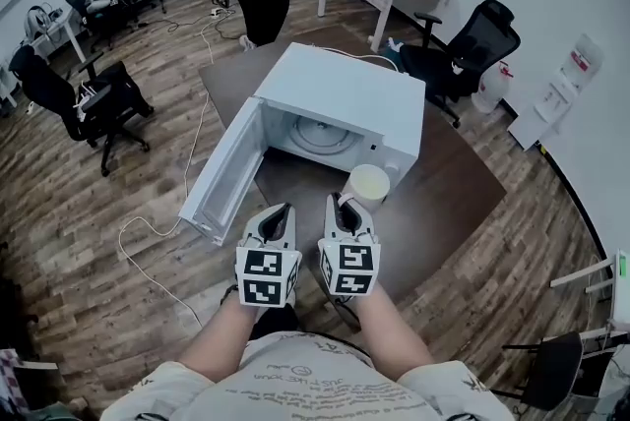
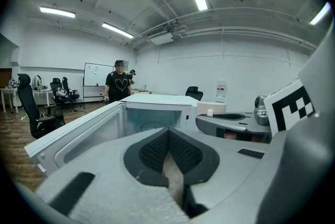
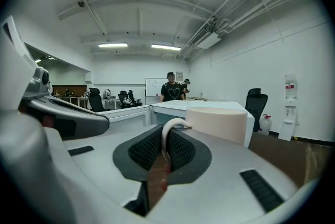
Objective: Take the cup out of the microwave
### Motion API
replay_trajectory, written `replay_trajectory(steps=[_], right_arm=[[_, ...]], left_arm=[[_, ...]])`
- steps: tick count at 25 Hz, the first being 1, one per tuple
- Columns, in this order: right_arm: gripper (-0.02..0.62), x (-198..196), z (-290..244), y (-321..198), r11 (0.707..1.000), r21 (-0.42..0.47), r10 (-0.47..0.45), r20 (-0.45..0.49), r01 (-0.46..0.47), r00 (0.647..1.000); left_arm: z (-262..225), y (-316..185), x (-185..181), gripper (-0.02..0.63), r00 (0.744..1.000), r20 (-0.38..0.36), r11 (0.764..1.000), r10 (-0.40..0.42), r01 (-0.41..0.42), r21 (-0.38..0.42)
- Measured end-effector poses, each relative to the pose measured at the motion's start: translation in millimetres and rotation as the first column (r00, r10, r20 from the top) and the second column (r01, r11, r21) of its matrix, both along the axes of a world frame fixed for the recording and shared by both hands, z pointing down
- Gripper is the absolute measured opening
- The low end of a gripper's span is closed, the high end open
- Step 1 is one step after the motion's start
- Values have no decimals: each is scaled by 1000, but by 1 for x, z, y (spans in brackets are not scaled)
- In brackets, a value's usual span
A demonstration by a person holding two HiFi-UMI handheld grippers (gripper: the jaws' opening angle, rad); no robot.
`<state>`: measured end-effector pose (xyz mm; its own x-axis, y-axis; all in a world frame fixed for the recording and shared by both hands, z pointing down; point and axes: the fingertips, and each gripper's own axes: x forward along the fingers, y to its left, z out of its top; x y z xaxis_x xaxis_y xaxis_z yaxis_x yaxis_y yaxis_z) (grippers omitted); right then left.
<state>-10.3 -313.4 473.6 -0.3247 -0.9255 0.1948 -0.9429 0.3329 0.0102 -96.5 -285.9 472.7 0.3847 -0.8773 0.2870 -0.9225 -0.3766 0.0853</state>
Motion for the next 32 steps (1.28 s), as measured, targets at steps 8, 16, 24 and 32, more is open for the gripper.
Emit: replay_trajectory(steps=[8,16,24,32], right_arm=[[31,18,-10,45,1000,9,-6,21,6,1000],[31,10,-14,68,998,28,-52,19,51,998],[31,-5,-18,73,993,52,-112,19,111,994],[31,-12,-18,77,990,62,-132,26,130,991]], left_arm=[[-3,38,17,11,1000,11,1000,22,-22,16],[-10,54,13,11,1000,9,1000,1,-1,30],[-15,57,8,11,1000,21,999,-13,12,44],[-14,65,4,11,999,29,998,-20,19,53]])
